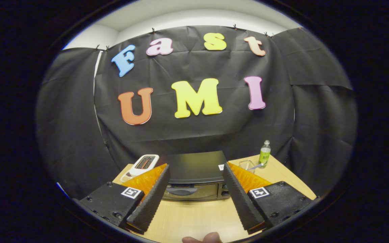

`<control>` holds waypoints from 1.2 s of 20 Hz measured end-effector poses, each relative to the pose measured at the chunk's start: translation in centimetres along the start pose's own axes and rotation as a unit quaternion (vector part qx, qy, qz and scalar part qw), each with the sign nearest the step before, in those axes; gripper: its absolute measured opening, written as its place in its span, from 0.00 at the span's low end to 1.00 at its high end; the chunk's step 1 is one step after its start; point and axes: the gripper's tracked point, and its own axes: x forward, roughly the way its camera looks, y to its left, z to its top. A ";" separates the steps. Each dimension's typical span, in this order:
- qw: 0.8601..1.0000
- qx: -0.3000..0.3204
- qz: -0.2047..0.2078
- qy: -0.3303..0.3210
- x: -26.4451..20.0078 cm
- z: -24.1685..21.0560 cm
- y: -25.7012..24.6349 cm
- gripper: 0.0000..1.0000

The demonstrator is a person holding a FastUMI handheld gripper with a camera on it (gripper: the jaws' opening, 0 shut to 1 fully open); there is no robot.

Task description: Open the toaster oven, put the food inside, and close the toaster oven door.

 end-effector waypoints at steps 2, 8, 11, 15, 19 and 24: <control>1.000 -0.010 0.007 0.014 2.7 -1.7 0.7 1.00; 0.999 -0.014 0.012 0.051 10.3 -7.5 2.2 1.00; 0.997 -0.026 0.015 0.074 12.7 -10.7 2.7 1.00; 0.995 -0.030 0.002 0.095 15.1 -14.0 2.6 1.00; 0.995 -0.033 -0.011 0.096 16.3 -15.1 2.2 1.00; 0.996 -0.041 -0.018 0.079 15.9 -15.4 2.3 1.00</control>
